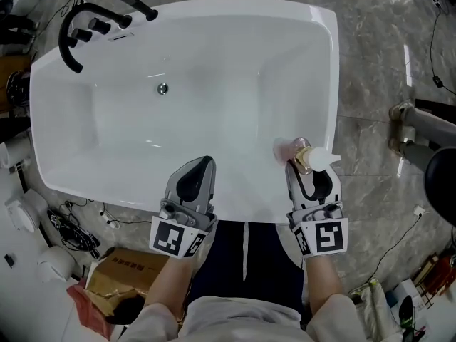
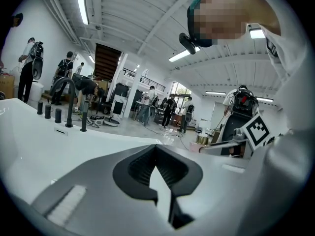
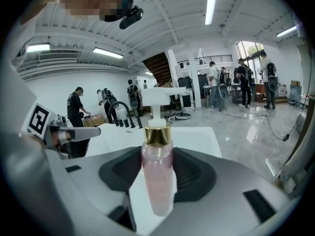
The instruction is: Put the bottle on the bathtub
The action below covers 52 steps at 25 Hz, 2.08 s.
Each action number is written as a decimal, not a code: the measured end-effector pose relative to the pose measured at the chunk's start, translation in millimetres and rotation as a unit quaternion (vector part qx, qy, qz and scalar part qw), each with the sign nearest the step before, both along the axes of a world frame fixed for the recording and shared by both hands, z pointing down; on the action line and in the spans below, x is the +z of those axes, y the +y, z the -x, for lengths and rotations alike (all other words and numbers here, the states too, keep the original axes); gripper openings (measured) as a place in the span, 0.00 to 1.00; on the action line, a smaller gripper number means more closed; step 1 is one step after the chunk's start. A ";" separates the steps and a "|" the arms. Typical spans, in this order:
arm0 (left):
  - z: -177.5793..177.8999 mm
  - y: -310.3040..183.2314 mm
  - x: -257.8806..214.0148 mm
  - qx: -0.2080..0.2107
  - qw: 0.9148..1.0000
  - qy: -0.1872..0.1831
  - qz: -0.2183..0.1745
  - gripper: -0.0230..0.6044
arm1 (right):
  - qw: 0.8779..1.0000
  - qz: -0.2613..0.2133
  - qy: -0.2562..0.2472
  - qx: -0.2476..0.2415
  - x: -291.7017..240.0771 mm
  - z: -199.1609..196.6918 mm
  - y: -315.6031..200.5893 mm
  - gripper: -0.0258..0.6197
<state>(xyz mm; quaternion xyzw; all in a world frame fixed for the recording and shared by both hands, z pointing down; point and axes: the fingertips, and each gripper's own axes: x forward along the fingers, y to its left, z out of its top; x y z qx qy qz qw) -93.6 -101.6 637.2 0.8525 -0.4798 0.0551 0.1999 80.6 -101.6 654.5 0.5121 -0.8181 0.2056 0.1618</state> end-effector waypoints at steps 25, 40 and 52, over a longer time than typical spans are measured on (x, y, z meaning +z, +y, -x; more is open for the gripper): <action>11.6 -23.0 -9.6 -0.010 1.000 -0.004 0.007 0.05 | 0.995 -0.079 0.025 0.050 5.2 -8.9 -358.6 0.35; 15.8 -26.1 -8.3 -0.022 0.999 -0.016 0.017 0.05 | 0.988 -0.116 0.060 0.083 27.5 -11.8 -392.9 0.34; 20.8 -27.6 -10.7 -0.024 0.999 -0.018 0.010 0.05 | 0.988 -0.113 0.071 0.081 27.7 -11.5 -394.1 0.34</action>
